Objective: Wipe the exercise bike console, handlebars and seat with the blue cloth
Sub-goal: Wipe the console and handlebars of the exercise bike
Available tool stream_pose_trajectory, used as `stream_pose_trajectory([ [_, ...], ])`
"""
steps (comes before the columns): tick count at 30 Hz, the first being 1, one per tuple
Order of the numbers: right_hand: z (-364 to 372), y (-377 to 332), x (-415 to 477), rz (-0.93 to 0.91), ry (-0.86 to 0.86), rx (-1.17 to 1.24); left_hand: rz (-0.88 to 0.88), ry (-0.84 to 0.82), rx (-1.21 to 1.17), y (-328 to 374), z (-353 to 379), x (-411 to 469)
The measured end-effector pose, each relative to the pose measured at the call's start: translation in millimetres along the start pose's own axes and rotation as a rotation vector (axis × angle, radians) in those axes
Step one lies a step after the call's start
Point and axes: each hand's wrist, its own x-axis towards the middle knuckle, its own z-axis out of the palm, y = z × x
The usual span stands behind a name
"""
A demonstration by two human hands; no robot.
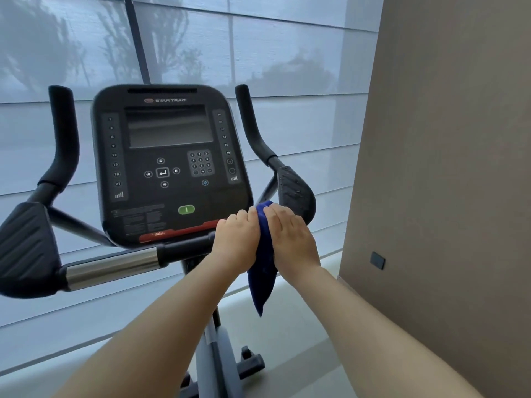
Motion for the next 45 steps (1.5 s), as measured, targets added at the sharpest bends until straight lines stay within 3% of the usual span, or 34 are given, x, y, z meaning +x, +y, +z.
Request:
stream_pose_trajectory([
  [5,3,15,6,-0.132,-0.079,0.06,-0.103,-0.101,-0.007,12,-10,-1],
  [9,-11,37,14,-0.274,-0.12,0.285,-0.18,-0.143,0.008,26,-17,-8],
  [11,-29,53,19,-0.324,-0.138,0.438,-0.214,-0.119,-0.111,36,-27,-8],
  [14,-59,85,31,-0.401,-0.01,0.523,-0.241,0.114,-0.329,60,-52,-1],
  [16,-72,102,40,-0.442,0.154,0.51,-0.237,0.32,-0.372,76,-64,9],
  [18,-76,116,47,-0.424,0.192,0.458,-0.239,0.411,-0.358,88,-70,19],
  [20,-71,129,47,-0.381,0.067,0.37,-0.246,0.347,-0.357,100,-66,24],
  [22,-53,140,41,-0.394,-0.14,0.23,-0.228,0.152,-0.363,110,-48,22],
  [25,-31,149,40,-0.414,-0.353,0.263,-0.212,-0.036,-0.251,115,-21,22],
  [31,-12,150,47,-0.437,-0.276,0.344,-0.205,0.06,-0.204,107,-5,30],
  [39,-7,158,53,-0.457,-0.295,0.451,-0.228,0.147,-0.201,112,-3,33],
  [45,-23,188,64,-0.48,-0.245,0.783,-0.308,0.192,-0.258,118,-13,35],
])
